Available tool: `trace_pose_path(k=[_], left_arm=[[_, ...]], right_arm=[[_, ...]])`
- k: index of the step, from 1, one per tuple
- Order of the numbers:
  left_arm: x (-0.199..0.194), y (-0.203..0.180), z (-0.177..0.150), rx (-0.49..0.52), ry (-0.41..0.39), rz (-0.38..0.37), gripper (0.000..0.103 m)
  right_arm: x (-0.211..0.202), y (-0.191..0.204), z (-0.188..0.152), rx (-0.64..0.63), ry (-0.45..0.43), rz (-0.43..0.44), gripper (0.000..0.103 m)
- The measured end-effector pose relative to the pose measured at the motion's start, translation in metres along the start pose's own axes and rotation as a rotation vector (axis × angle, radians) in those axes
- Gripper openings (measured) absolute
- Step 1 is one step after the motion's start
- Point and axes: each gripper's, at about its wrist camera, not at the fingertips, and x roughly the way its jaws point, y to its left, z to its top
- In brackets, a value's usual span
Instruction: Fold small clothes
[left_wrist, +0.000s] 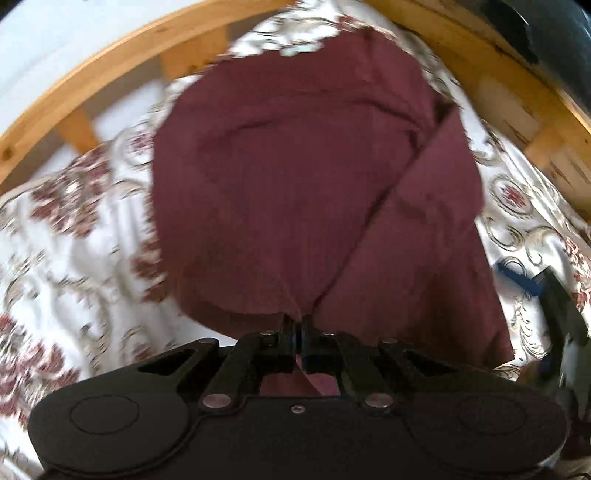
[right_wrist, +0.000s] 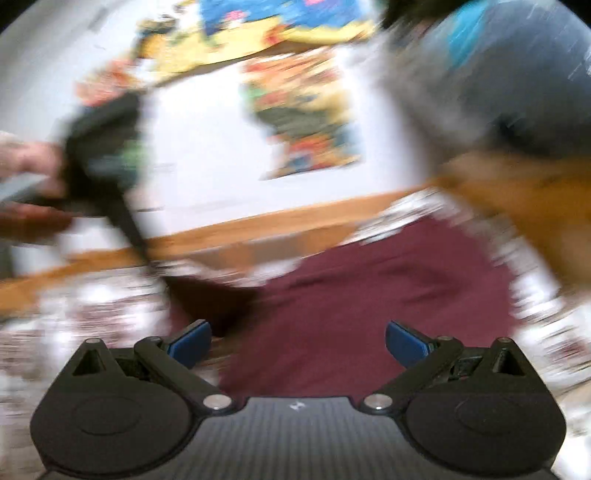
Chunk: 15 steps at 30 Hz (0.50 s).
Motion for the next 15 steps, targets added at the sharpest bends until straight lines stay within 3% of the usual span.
trace_pose_path(k=[1,6,11,13,15], left_arm=[[0.006,-0.007,0.004,0.016,0.004,-0.003,0.001],[0.033,-0.023,0.016,0.027,0.044,-0.025,0.001],[0.046,-0.028,0.015,0.019,0.054,-0.032,0.001],[0.048,-0.03,0.017,0.017,0.047,-0.032,0.001],[0.049,-0.032,0.019,0.011,0.03,-0.031,0.001]], right_arm=[[0.003,0.002,-0.002,0.001,0.043,0.036,0.103],[0.019,-0.001,-0.01,0.081,0.143,0.042,0.102],[0.044,-0.011,-0.01,0.156,0.156,0.025,0.086],[0.048,-0.014,-0.012,0.169,0.162,0.038,0.073],[0.05,-0.013,-0.014,0.16,0.182,0.043,0.071]])
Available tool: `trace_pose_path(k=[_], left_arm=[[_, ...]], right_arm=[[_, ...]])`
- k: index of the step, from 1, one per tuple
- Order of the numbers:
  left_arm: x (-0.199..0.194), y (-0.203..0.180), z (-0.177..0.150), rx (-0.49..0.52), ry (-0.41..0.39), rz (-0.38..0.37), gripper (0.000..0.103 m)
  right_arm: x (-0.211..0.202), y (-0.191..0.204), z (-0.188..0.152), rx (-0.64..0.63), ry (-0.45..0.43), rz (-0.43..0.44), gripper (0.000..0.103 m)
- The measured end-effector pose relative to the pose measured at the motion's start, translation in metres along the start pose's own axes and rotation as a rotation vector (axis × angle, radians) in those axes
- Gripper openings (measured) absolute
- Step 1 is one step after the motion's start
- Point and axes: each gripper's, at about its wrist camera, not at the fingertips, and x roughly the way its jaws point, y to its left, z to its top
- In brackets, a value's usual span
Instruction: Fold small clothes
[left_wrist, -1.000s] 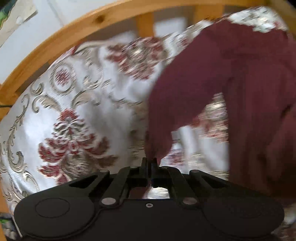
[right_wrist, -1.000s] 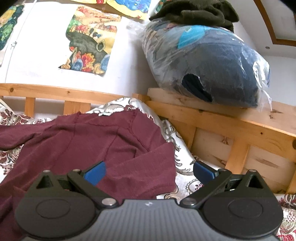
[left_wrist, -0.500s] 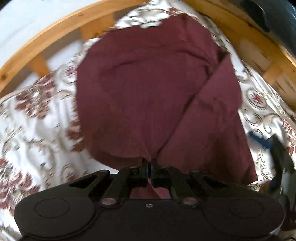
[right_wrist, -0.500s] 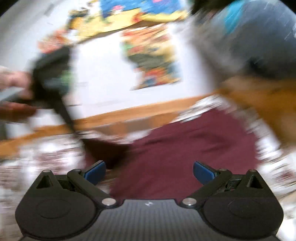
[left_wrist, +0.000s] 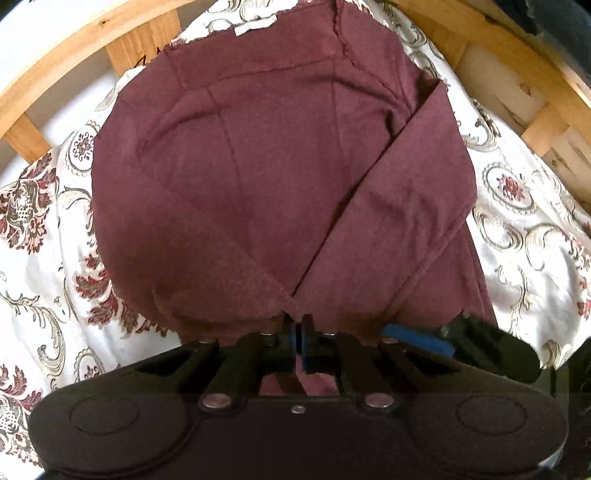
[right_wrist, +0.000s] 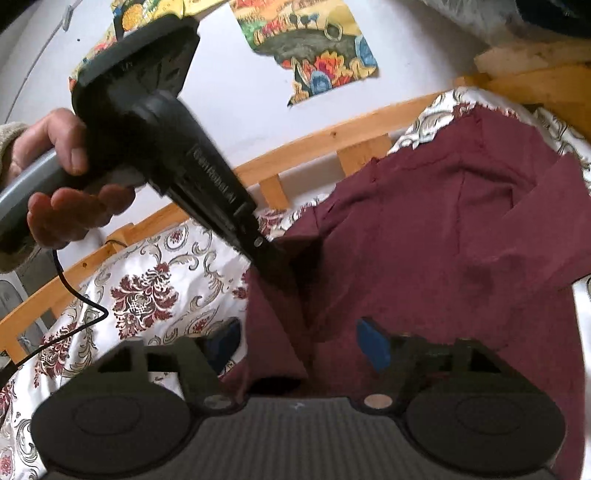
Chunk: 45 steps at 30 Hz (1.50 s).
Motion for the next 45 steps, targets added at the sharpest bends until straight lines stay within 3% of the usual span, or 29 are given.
trace_pose_path(k=[2,4,7,8,13,17,20,23,24,25,26,27,31,34,37,45], left_arm=[[0.002,-0.003,0.003,-0.003,-0.022,0.004,0.001],[0.007,-0.005,0.008,-0.024,-0.048,-0.012,0.001],[0.018,-0.007,0.013,-0.042,-0.073,-0.043,0.004],[0.022,-0.008,0.014,-0.043,-0.081,-0.046,0.006],[0.018,0.007,0.006,-0.105,-0.164,-0.051,0.063],[0.003,0.037,-0.007,-0.167,-0.256,-0.012,0.074],[0.0,0.063,-0.021,-0.201,-0.352,0.091,0.083],[0.013,0.09,-0.034,-0.198,-0.375,0.23,0.083],[0.019,0.098,-0.037,-0.199,-0.372,0.272,0.083],[0.025,0.107,-0.038,-0.204,-0.366,0.306,0.083],[0.03,0.115,-0.038,-0.215,-0.361,0.325,0.083],[0.035,0.123,-0.038,-0.234,-0.361,0.334,0.083],[0.047,0.148,-0.032,-0.355,-0.4,0.285,0.084],[0.063,0.149,-0.023,-0.384,-0.389,0.283,0.085],[0.079,0.147,-0.019,-0.354,-0.38,0.333,0.094],[0.066,0.144,-0.046,-0.323,-0.413,0.34,0.102]], right_arm=[[0.003,0.004,-0.004,-0.028,0.013,-0.014,0.065],[0.005,0.009,-0.009,-0.053,0.028,-0.051,0.039],[0.005,0.006,-0.012,-0.07,0.048,-0.123,0.016],[0.005,0.004,-0.012,-0.062,0.047,-0.14,0.013],[-0.006,-0.021,-0.005,0.069,0.016,-0.194,0.009],[-0.017,-0.04,0.0,0.108,0.009,-0.247,0.009],[-0.023,-0.05,0.0,0.099,0.01,-0.296,0.009],[-0.023,-0.055,-0.002,0.075,0.039,-0.323,0.017],[-0.021,-0.053,-0.002,0.064,0.036,-0.347,0.029],[-0.021,-0.051,-0.003,0.05,0.037,-0.366,0.051],[-0.02,-0.049,-0.004,0.029,0.029,-0.388,0.06],[-0.02,-0.045,-0.005,0.0,0.012,-0.419,0.07],[-0.013,-0.028,-0.012,-0.146,-0.005,-0.526,0.086],[-0.005,-0.022,-0.019,-0.22,0.01,-0.611,0.093],[0.006,-0.022,-0.026,-0.275,0.063,-0.743,0.096],[0.002,-0.018,-0.029,-0.322,0.053,-0.772,0.103]])
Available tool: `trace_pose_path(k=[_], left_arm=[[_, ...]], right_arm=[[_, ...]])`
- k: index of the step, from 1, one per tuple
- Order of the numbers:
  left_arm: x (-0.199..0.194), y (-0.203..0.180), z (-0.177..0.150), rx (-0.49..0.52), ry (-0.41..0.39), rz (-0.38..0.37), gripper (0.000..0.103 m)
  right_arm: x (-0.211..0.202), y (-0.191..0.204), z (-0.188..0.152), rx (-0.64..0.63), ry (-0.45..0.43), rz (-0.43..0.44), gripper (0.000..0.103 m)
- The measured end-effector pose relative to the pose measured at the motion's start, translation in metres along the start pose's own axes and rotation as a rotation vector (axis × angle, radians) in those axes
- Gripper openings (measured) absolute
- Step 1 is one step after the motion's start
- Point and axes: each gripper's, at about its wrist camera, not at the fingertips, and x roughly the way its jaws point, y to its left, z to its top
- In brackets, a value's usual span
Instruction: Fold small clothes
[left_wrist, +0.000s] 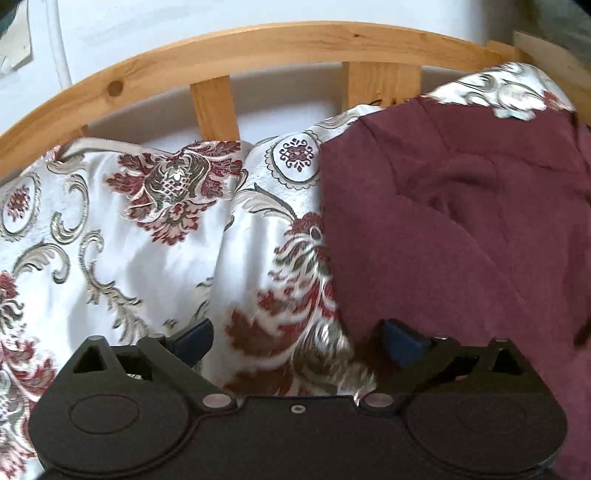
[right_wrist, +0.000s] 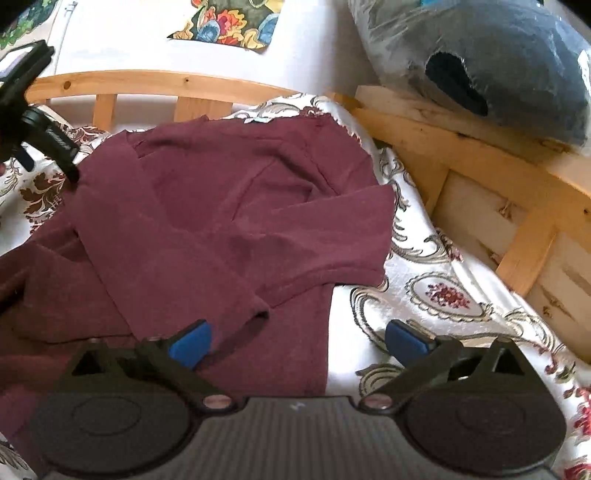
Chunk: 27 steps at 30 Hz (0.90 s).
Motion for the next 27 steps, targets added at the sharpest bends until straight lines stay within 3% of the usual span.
trace_pose_path(k=[6,9,12,17,19,22,27], left_arm=[[-0.045,0.0,-0.046,0.192,-0.068,-0.093,0.102],[-0.075,0.005,-0.075,0.224,-0.096,-0.19,0.102],[-0.099,0.007,-0.102,0.281,-0.101,-0.298,0.102],[-0.134,-0.006,-0.148,0.501,-0.134,-0.423,0.102],[-0.139,-0.014,-0.164,0.594,-0.132,-0.415,0.102],[-0.133,-0.031,-0.18,0.724,-0.084,-0.32,0.099],[-0.13,-0.036,-0.184,0.802,-0.09,-0.309,0.098]], right_arm=[[-0.015,-0.007,0.005,-0.027,-0.008,0.009,0.103],[-0.026,-0.005,0.008,-0.102,0.002,0.041,0.103],[-0.031,-0.005,0.01,-0.134,0.088,0.076,0.103],[-0.063,-0.012,-0.002,-0.129,0.111,0.141,0.103],[-0.078,-0.009,-0.012,-0.157,0.109,0.183,0.103],[-0.095,0.01,-0.022,-0.282,0.1,0.194,0.103],[-0.097,0.043,-0.036,-0.475,0.115,0.209,0.103]])
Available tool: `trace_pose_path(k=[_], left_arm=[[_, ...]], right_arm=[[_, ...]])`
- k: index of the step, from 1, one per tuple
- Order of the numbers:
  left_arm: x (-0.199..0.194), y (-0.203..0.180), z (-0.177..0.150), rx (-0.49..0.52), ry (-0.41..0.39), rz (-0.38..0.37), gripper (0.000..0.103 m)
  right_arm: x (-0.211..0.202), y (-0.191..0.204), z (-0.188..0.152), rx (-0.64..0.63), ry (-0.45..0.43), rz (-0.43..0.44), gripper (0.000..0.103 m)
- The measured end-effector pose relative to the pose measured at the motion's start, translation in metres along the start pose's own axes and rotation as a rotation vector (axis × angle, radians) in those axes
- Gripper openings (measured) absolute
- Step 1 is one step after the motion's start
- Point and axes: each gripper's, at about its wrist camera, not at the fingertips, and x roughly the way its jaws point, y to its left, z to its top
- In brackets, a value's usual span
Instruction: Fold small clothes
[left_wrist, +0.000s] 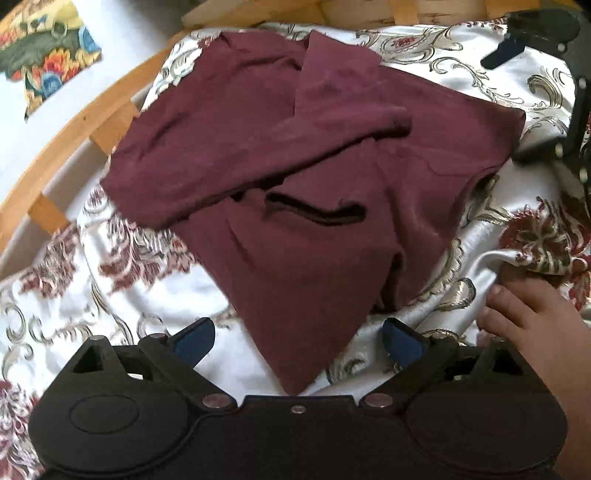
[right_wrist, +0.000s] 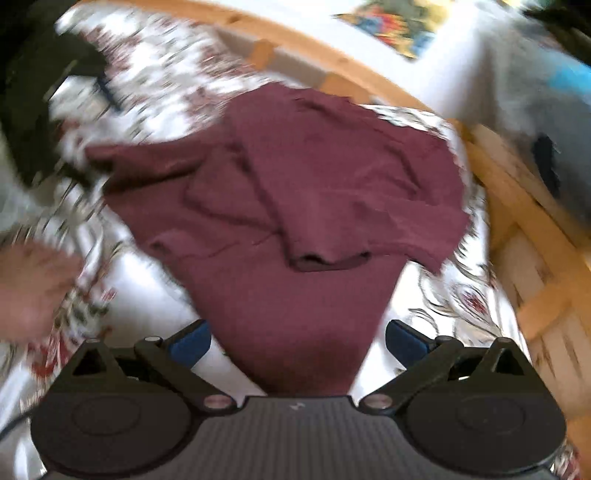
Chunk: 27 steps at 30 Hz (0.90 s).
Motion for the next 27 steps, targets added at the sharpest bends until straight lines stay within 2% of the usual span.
trace_pose_path(k=[2,5,6,7,8,9,10,12,13,17,20,23,24,25,27], left_arm=[[0.008,0.002,0.003,-0.015,0.019,0.041,0.097],[0.019,0.006,0.006,-0.063,0.049,0.069,0.084],[0.02,0.007,0.006,-0.087,0.046,0.07,0.074],[0.018,0.008,0.005,-0.114,0.032,0.06,0.063],[0.017,0.008,0.003,-0.135,0.023,0.053,0.057],[0.017,0.007,0.002,-0.141,0.019,0.056,0.042],[0.016,0.003,0.001,-0.133,0.014,0.067,0.024],[0.014,-0.005,-0.002,-0.085,0.006,0.115,0.014],[0.013,-0.008,-0.004,-0.062,0.004,0.133,0.008],[0.005,-0.001,-0.011,-0.081,0.008,0.159,0.007],[0.001,0.008,-0.016,-0.081,0.015,0.189,0.007],[0.002,0.013,-0.018,-0.075,0.03,0.183,0.007],[0.003,0.014,-0.017,-0.071,0.032,0.18,0.007],[0.003,0.014,-0.017,-0.071,0.03,0.18,0.007],[0.004,0.015,-0.016,-0.084,0.029,0.178,0.007]], right_arm=[[0.007,0.008,0.001,-0.028,0.022,-0.014,0.103],[0.014,0.01,0.004,-0.016,0.025,-0.035,0.102],[0.015,0.009,0.006,-0.004,0.017,-0.025,0.096],[0.015,0.01,0.006,0.005,0.012,-0.012,0.084],[0.015,0.011,0.008,0.011,0.01,0.003,0.077],[0.015,0.014,0.009,0.003,0.013,0.017,0.061],[0.017,0.014,0.007,-0.013,0.013,0.034,0.037],[0.011,0.021,0.006,-0.043,0.001,0.045,0.008],[0.007,0.022,0.006,-0.052,-0.003,0.027,0.007],[-0.006,0.016,0.006,-0.024,0.021,-0.085,0.005],[-0.007,0.017,0.001,-0.071,0.09,-0.146,0.003],[-0.004,0.016,-0.007,-0.106,0.139,-0.115,0.01],[-0.004,0.017,-0.009,-0.13,0.147,-0.106,0.022],[-0.004,0.019,-0.01,-0.149,0.15,-0.105,0.044],[-0.004,0.018,-0.011,-0.183,0.163,-0.111,0.064]])
